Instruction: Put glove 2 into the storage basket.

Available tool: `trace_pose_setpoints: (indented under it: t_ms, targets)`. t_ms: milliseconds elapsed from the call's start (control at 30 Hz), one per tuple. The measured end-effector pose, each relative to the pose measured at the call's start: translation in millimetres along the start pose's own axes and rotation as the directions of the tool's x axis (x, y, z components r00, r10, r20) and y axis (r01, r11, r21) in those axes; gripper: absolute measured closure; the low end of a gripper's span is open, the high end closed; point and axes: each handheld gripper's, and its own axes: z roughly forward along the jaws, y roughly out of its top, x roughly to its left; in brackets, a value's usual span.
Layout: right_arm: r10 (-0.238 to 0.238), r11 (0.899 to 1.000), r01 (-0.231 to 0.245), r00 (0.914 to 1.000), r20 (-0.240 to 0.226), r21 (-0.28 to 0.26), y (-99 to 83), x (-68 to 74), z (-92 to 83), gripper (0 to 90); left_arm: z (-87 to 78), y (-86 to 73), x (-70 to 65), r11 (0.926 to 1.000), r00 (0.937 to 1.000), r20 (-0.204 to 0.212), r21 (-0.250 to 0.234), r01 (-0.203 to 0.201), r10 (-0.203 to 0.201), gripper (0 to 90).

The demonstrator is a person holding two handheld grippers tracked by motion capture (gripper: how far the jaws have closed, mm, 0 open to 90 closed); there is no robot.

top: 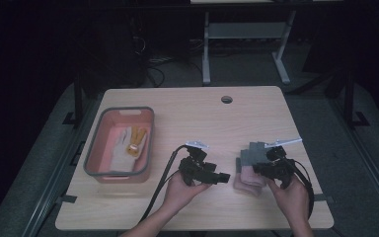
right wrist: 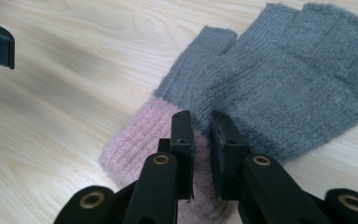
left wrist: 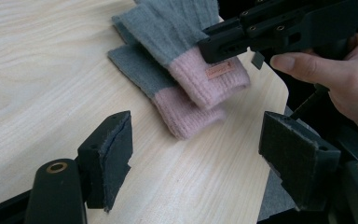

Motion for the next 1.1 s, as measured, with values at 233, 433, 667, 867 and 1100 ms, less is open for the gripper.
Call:
trace_pose_setpoints:
  t_ms: [233,433,667,867,1100]
  targets:
    - [0.001,1.0,-0.001,1.0,-0.002,0.014,0.4,5.2,10.2,80.2,2.8,-0.5,1.1,1.0,1.0,-0.007,0.009,0.001,-0.001,26.0]
    - [0.037,0.999,-0.037,0.9993,-0.001,0.03,-3.3,6.2,14.5,79.4,6.6,-0.9,1.2,0.9999,0.9999,-0.008,0.012,0.008,-0.008,26.1]
    - [0.066,0.997,-0.066,0.9978,-0.009,0.035,-7.0,4.4,16.5,74.7,16.0,-0.2,1.0,0.9995,0.9997,-0.008,0.021,0.024,-0.024,26.1]
    - [0.071,0.997,-0.071,0.9973,-0.018,0.027,-8.1,3.1,15.4,69.6,25.4,2.2,1.8,0.9991,0.9997,-0.014,0.039,0.019,-0.018,26.3]
    - [0.102,0.995,-0.102,0.9942,-0.032,0.0,-9.8,-1.8,7.5,64.3,39.1,5.9,2.7,0.9979,0.9988,-0.013,0.044,0.048,-0.048,27.0]
